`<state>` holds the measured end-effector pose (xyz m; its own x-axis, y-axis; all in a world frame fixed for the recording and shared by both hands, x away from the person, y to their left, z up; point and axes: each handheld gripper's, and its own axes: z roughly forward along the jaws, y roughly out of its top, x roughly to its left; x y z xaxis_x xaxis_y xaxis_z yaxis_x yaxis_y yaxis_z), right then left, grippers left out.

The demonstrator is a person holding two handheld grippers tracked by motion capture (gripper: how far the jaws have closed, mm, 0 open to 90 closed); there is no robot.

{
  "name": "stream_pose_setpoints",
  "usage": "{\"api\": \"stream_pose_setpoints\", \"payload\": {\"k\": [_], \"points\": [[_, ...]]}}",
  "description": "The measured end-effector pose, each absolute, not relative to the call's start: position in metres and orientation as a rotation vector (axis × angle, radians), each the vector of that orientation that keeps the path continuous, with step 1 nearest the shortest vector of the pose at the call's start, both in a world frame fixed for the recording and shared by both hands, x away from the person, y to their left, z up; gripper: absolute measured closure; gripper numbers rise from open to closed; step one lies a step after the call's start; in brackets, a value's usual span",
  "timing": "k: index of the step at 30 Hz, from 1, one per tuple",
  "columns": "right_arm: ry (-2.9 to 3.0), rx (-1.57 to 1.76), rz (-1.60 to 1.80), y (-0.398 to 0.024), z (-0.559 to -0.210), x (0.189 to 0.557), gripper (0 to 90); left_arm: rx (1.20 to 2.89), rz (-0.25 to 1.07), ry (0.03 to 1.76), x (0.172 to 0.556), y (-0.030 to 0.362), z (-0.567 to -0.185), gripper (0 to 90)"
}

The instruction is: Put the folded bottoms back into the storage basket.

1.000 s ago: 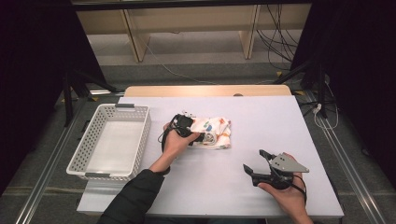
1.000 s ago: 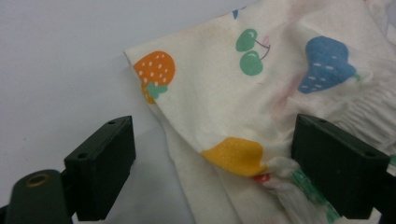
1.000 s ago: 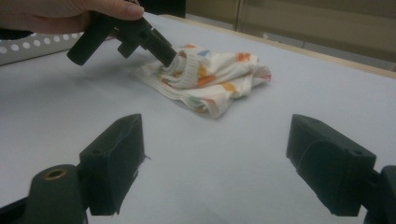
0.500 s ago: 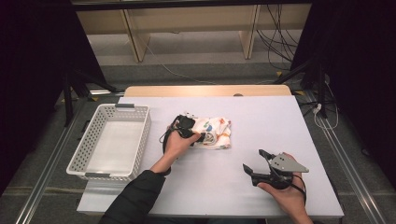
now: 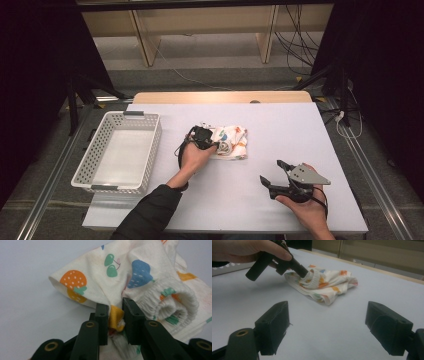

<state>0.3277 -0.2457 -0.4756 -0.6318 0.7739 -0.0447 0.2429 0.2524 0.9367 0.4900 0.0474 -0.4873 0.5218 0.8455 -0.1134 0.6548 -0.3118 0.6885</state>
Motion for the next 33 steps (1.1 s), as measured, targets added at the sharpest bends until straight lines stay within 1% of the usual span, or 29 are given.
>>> {"api": "stream_pose_setpoints", "payload": {"k": [4, 11, 15, 25, 33], "points": [[2.028, 0.919, 1.364, -0.246, -0.475, 0.327, 20.3, 2.074, 0.361, 1.194, 0.489, 0.047, -0.488, 78.4], [2.025, 0.927, 1.377, -0.246, -0.476, 0.328, 20.6, 2.048, 0.361, 1.127, 0.487, 0.053, -0.491, 81.1], [2.028, 0.932, 1.374, -0.247, -0.476, 0.328, 20.7, 2.033, 0.355, 1.125, 0.487, 0.055, -0.491, 81.8], [2.019, 0.932, 1.375, -0.247, -0.476, 0.327, 21.1, 1.992, 0.397, 1.058, 0.481, 0.059, -0.482, 82.3], [2.021, 0.937, 1.367, -0.248, -0.476, 0.327, 21.2, 1.932, 0.420, 0.986, 0.468, 0.067, -0.473, 82.3]]}}
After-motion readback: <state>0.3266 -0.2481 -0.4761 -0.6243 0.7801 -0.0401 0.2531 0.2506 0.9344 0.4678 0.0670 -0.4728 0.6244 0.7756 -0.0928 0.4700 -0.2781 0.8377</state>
